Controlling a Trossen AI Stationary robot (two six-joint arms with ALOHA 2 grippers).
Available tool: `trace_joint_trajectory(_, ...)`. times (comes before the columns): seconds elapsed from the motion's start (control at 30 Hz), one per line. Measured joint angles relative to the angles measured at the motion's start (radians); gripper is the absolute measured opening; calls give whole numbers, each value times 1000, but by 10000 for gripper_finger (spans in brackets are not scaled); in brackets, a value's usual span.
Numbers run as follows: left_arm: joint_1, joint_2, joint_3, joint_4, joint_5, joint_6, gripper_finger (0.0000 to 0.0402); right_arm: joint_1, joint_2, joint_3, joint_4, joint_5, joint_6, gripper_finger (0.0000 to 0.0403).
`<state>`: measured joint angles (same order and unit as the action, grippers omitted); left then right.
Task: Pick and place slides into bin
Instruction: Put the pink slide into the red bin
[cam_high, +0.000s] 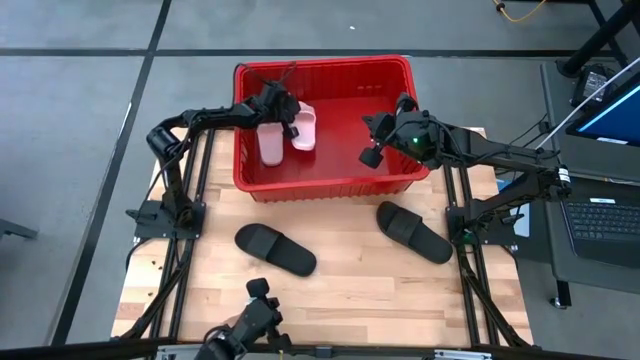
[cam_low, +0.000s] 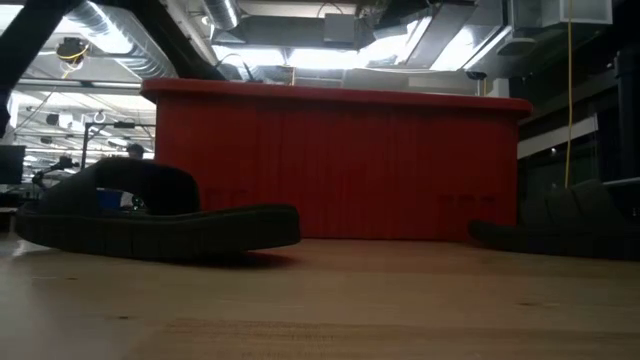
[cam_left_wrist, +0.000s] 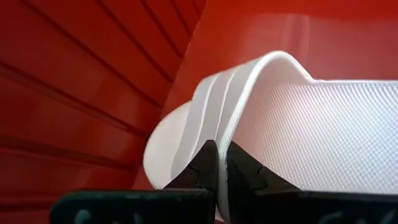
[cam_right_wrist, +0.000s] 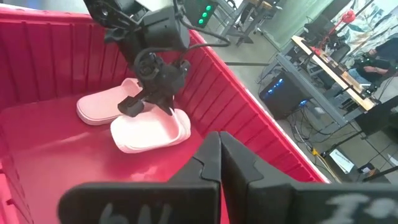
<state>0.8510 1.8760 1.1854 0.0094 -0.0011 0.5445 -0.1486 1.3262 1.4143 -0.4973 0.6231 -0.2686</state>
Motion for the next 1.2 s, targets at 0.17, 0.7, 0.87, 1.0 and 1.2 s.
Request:
trace_joint_trajectory(0.17, 0, 4, 0, 1, -6, 8, 3, 0, 0, 0, 0, 0, 6, 3)
trace_joint_trajectory(0.7, -1, 4, 0, -66, -8, 11, 48, 0, 0, 0, 0, 0, 6, 4)
trace_joint_trajectory(0.87, -8, 4, 0, -70, -4, 9, 63, 0, 0, 0, -1, 0, 6, 4)
trace_joint_trajectory(1.0, -19, -15, -1, -75, -8, -8, 80, 0, 0, 0, -2, 0, 6, 4)
trace_joint_trajectory(1.2, -25, -55, -1, -81, -13, -11, 107, 0, 0, 0, -3, -84, 9, 4)
